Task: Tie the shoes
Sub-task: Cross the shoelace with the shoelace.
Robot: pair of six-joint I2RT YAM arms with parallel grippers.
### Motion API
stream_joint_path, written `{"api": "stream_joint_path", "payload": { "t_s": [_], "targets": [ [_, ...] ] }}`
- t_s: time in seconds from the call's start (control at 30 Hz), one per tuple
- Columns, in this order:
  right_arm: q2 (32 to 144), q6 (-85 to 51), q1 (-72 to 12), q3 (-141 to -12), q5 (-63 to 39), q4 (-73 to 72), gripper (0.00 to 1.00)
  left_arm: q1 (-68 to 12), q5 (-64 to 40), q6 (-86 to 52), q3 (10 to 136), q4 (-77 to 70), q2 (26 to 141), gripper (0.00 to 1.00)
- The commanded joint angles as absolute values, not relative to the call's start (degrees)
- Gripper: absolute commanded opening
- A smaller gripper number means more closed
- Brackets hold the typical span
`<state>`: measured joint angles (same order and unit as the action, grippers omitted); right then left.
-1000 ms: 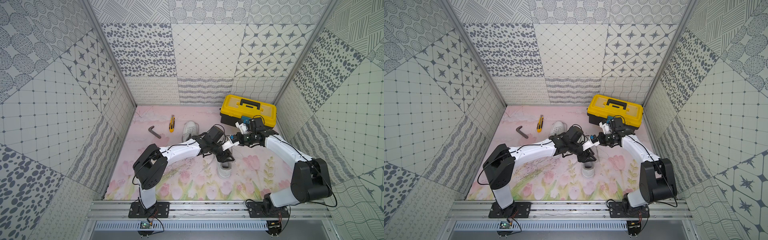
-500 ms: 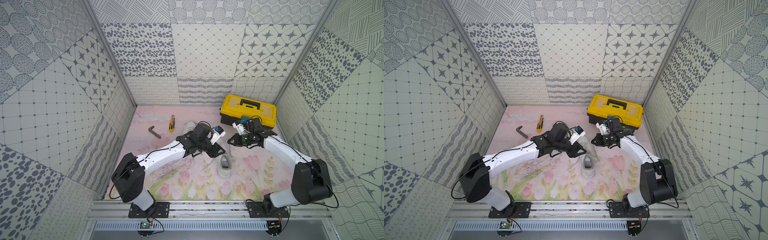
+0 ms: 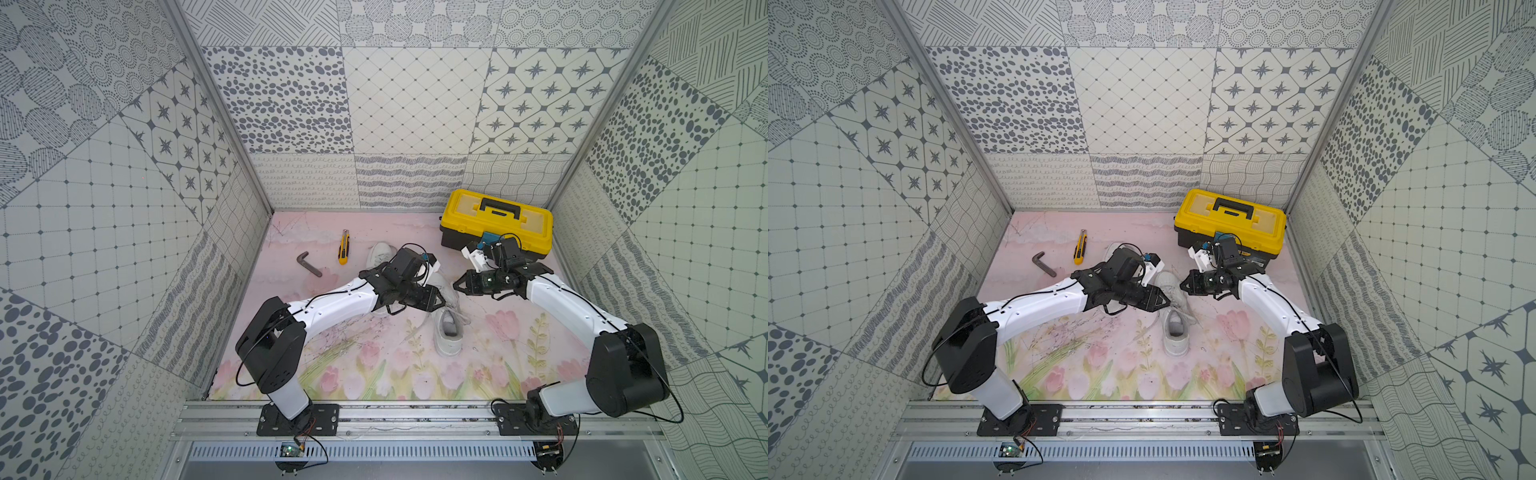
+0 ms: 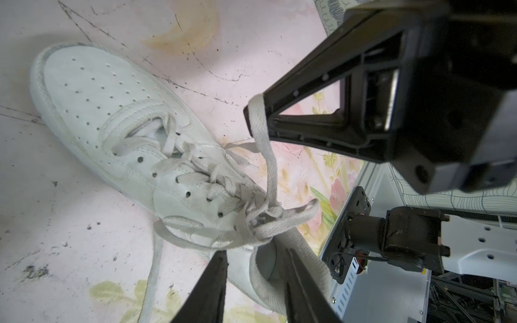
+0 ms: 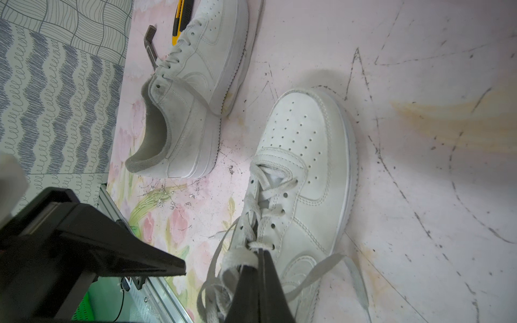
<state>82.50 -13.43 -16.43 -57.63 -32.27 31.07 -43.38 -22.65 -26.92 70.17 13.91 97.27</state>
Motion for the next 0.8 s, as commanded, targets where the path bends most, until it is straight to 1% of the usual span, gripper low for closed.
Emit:
{"api": "stream_joint_path", "payload": {
  "t_s": [0.0,0.13,0.23,0.4,0.47,0.53,0.77],
  "targets": [
    [80.97,-12.92,-16.79,-57.19,-31.55,31.02,0.0,-42.98,-25.69,-32.12,71.78,12.86,99.6,0.37],
    [80.79,-12.74,-16.87,-57.22,-31.21,31.33,0.0,-42.98,-27.5,-33.21,72.04,11.77,101.05,0.33],
    [80.74,-12.53,-16.87,-57.24,-30.96,31.68,0.0,-42.96,-27.91,-33.17,72.16,11.44,101.27,0.27],
    [79.98,-11.74,-16.96,-57.33,-30.26,32.9,0.0,-43.02,-27.97,-32.98,72.16,11.21,100.82,0.1],
    [79.48,-11.35,-17.0,-57.32,-30.06,33.62,0.0,-42.95,-27.95,-32.81,72.2,11.13,100.42,0.05],
    [78.81,-11.17,-17.05,-57.17,-29.98,34.17,0.0,-42.98,-27.86,-32.6,72.29,11.12,100.03,0.04],
    [77.87,-10.18,-18.09,-56.44,-31.02,35.54,0.0,-42.99,-27.71,-32.26,72.94,11.64,99.32,0.03]
  ]
}}
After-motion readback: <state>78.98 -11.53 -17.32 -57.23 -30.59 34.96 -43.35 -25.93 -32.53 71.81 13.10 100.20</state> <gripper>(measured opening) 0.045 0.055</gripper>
